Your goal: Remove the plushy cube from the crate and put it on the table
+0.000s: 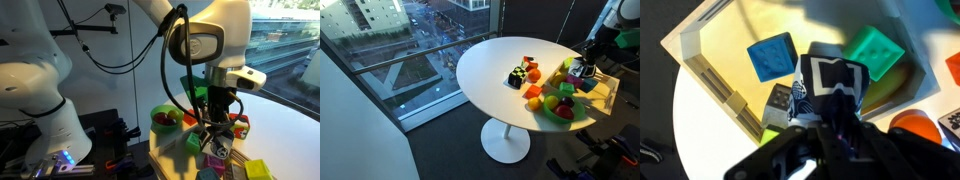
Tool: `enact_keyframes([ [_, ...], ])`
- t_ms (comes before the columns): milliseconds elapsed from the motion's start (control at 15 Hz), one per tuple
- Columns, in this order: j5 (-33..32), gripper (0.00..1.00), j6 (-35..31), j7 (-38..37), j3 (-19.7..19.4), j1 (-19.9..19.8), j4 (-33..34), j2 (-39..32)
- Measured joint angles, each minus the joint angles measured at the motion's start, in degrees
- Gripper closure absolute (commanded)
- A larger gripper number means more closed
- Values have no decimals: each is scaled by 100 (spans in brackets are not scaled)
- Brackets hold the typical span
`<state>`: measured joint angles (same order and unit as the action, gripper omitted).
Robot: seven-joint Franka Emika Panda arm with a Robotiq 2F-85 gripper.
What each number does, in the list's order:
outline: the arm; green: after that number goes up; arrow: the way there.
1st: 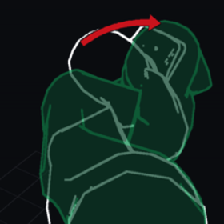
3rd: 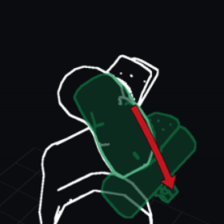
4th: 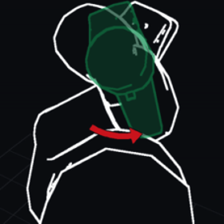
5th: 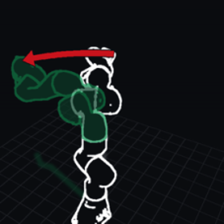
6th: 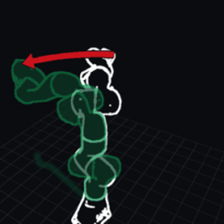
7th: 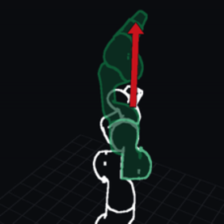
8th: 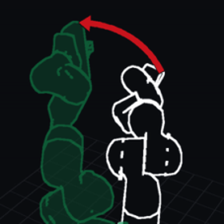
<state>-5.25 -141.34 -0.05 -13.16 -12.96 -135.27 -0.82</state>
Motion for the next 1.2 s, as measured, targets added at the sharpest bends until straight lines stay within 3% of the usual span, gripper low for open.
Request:
enact_keyframes([
  [1200,-507,93,-286,-1744,-100,455,1661,-1584],
])
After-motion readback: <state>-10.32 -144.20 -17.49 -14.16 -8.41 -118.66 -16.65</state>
